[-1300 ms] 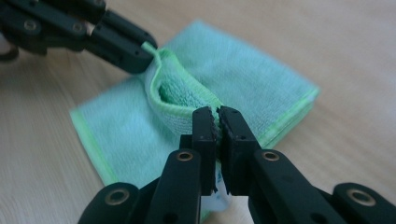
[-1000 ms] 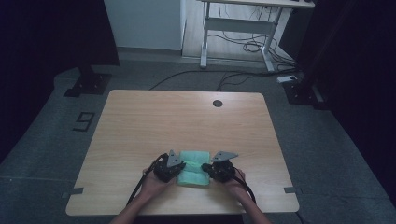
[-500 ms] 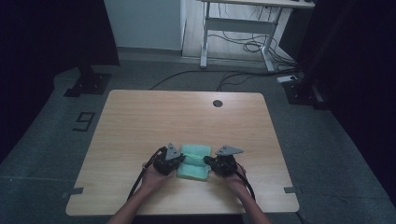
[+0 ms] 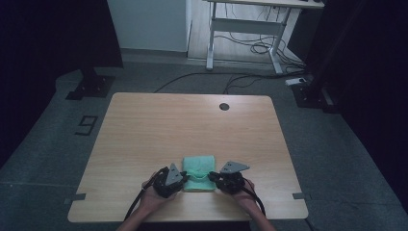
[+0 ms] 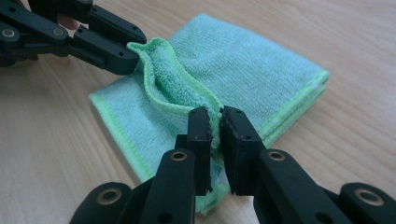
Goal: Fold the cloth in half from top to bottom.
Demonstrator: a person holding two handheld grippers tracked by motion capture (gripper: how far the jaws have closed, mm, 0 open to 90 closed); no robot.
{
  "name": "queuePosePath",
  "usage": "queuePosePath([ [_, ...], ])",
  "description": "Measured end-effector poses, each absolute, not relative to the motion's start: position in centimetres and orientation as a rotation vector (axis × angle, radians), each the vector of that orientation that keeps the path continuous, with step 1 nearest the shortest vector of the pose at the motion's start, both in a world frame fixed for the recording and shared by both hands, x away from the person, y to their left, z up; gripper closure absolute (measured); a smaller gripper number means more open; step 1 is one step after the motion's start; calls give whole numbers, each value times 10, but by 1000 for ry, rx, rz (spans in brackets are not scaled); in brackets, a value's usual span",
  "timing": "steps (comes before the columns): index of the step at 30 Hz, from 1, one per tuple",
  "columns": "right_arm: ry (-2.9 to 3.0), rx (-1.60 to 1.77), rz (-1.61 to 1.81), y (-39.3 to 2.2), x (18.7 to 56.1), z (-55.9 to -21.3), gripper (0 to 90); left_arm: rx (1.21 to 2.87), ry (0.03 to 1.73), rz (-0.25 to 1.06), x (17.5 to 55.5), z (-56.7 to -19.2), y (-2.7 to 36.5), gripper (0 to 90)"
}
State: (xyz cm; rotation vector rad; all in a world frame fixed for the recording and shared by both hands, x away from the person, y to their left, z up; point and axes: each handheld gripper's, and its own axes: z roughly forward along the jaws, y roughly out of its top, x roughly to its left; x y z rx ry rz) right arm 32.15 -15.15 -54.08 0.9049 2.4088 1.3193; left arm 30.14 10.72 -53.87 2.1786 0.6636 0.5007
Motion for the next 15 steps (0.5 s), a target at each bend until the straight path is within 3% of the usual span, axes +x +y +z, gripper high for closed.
queuePosePath([
  [5, 2429, 900, 1331, -155, 316, -540, 767, 2161, 661, 465, 298, -538, 110, 769],
  [12, 2447, 879, 1361, -159, 310, -534, 592, 2159, 651, 442, 295, -537, 110, 766],
  [15, 2406, 894, 1403, -161, 313, -527, 573, 2152, 657, 426, 295, -537, 111, 801],
])
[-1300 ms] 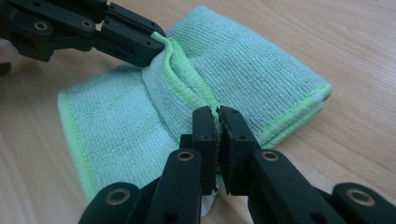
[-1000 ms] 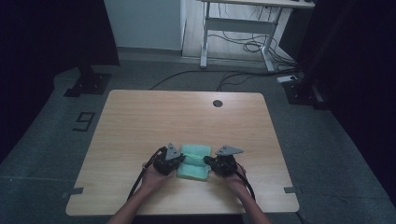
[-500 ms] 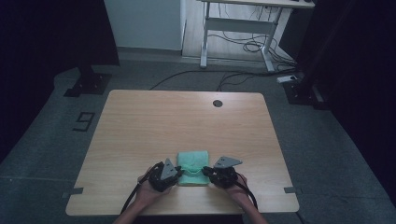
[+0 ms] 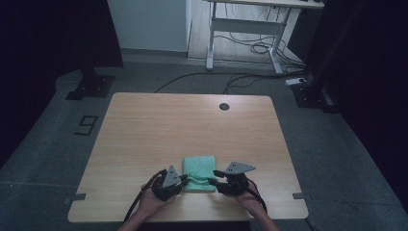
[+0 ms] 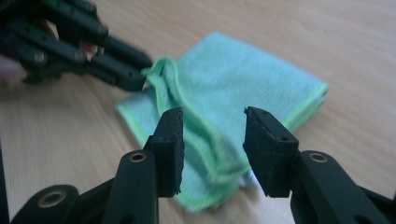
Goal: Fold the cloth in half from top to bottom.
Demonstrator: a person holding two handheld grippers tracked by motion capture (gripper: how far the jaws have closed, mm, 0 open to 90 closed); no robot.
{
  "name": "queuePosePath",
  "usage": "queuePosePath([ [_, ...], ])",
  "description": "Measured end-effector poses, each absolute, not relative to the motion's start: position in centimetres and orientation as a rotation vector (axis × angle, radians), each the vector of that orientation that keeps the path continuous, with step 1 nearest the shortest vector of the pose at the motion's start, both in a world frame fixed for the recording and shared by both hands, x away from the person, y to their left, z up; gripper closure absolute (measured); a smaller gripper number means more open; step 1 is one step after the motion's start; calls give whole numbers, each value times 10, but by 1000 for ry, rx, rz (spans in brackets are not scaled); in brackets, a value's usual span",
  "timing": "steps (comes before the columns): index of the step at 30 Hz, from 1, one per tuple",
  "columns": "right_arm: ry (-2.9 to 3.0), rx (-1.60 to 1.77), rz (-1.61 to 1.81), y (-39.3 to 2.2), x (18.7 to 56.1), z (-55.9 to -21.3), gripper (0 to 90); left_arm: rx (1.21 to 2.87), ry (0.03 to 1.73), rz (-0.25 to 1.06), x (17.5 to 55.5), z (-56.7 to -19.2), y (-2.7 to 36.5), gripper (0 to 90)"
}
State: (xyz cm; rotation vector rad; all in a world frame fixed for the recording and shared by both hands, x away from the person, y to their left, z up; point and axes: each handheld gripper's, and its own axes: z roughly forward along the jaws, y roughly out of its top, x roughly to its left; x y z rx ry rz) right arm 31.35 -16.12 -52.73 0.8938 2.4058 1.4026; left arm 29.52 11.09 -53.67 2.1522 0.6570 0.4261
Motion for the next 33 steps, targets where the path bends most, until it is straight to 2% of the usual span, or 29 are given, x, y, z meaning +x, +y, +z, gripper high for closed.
queuePosePath([
  [6, 2464, 852, 1351, -149, 326, -527, 574, 2146, 660, 398, 295, -537, 114, 847],
  [11, 2508, 823, 1298, -142, 321, -534, 766, 2146, 639, 382, 292, -537, 118, 851],
  [17, 2575, 807, 1278, -143, 312, -545, 822, 2160, 608, 366, 287, -539, 118, 803],
  [25, 2575, 810, 1297, -146, 311, -546, 805, 2072, 654, 369, 294, -526, 129, 685],
  [33, 2513, 846, 1369, -152, 315, -535, 655, 2052, 728, 348, 332, -514, 120, 649],
])
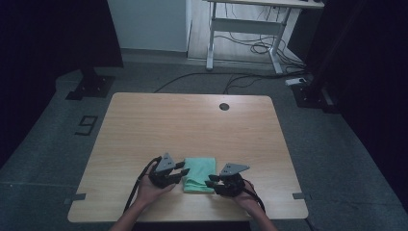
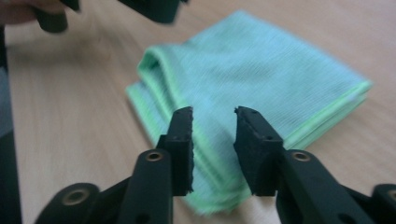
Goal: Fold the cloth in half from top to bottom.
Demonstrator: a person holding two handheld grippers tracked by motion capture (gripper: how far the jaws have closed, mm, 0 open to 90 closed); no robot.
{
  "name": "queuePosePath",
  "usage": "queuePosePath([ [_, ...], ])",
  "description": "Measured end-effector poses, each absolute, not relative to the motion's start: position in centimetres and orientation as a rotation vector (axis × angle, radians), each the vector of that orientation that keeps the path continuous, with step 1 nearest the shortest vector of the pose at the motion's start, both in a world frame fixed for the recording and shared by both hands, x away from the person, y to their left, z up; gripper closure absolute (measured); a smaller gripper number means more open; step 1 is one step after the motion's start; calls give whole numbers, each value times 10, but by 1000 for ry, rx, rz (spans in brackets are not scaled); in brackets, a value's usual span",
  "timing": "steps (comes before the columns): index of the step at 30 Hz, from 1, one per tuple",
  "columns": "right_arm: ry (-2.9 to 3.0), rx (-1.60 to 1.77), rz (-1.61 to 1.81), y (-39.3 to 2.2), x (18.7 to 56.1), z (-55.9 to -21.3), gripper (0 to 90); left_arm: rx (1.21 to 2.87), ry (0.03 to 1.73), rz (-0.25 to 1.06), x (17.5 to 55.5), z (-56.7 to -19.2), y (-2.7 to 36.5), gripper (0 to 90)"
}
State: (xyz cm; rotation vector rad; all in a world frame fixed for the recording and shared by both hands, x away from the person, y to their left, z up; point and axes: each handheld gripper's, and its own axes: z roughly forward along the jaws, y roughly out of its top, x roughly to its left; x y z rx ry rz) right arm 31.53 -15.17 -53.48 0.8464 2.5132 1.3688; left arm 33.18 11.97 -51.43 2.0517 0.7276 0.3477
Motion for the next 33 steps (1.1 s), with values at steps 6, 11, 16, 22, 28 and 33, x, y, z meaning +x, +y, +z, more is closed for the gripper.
queuePosePath([
  [6, 2439, 876, 1397, -143, 330, -521, 590, 2087, 779, 339, 362, -520, 109, 655],
  [11, 2436, 867, 1389, -118, 344, -519, 576, 2119, 815, 315, 377, -525, 105, 669],
  [16, 2462, 857, 1355, -99, 348, -527, 561, 2140, 825, 307, 379, -530, 104, 676],
  [22, 2519, 811, 1301, -89, 335, -536, 532, 2153, 830, 317, 376, -534, 104, 677],
  [28, 2524, 767, 1245, -86, 318, -549, 507, 2145, 849, 300, 375, -541, 105, 677],
  [33, 2522, 769, 1263, -87, 316, -549, 490, 2147, 850, 302, 374, -540, 105, 668],
])
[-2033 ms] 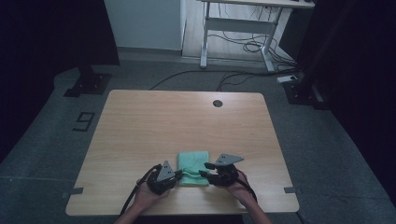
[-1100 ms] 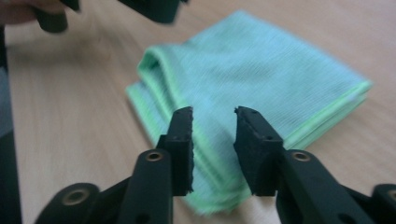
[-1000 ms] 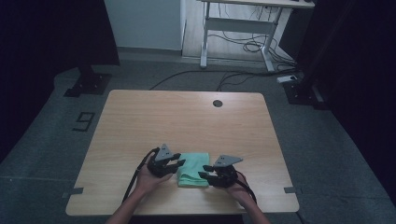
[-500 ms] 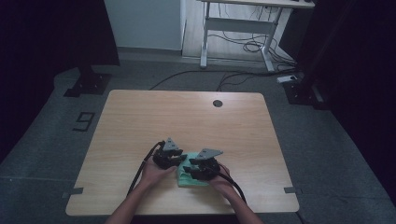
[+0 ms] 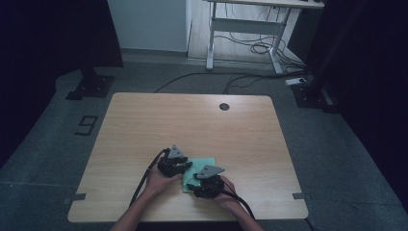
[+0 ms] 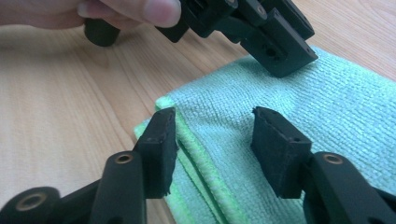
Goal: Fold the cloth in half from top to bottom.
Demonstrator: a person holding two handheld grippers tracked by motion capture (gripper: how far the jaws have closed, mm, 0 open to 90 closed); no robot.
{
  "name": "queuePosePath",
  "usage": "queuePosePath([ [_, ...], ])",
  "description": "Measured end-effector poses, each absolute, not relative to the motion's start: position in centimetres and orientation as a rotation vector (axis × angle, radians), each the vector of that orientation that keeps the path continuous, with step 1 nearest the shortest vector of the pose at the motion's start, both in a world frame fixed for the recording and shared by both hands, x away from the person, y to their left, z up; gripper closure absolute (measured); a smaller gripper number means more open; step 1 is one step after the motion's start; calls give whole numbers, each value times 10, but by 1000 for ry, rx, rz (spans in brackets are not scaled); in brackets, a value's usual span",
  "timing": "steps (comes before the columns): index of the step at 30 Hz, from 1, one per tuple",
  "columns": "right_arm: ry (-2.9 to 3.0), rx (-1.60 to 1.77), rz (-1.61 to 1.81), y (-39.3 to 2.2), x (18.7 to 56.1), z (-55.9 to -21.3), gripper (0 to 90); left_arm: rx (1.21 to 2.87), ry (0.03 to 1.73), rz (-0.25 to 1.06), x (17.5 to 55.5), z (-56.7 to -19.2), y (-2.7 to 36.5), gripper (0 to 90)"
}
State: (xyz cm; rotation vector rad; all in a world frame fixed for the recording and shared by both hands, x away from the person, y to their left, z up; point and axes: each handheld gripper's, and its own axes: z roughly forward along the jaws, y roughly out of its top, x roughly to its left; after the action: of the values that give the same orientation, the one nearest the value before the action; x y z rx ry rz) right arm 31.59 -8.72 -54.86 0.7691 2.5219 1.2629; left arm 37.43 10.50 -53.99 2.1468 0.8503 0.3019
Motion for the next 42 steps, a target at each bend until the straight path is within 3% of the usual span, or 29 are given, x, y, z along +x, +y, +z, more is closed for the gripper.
queuePosePath([
  [9, 2403, 861, 1343, -120, 341, -521, 479, 2141, 805, 307, 362, -523, 109, 659],
  [14, 2402, 935, 1259, -121, 364, -533, 454, 2182, 823, 285, 364, -535, 105, 648],
  [22, 2410, 985, 1198, -127, 368, -547, 422, 2176, 825, 279, 364, -541, 106, 648],
  [32, 2385, 933, 1256, -141, 336, -533, 382, 2149, 784, 282, 343, -525, 111, 599],
  [42, 2461, 921, 1222, -144, 315, -550, 359, 2223, 730, 198, 321, -537, 105, 495],
])
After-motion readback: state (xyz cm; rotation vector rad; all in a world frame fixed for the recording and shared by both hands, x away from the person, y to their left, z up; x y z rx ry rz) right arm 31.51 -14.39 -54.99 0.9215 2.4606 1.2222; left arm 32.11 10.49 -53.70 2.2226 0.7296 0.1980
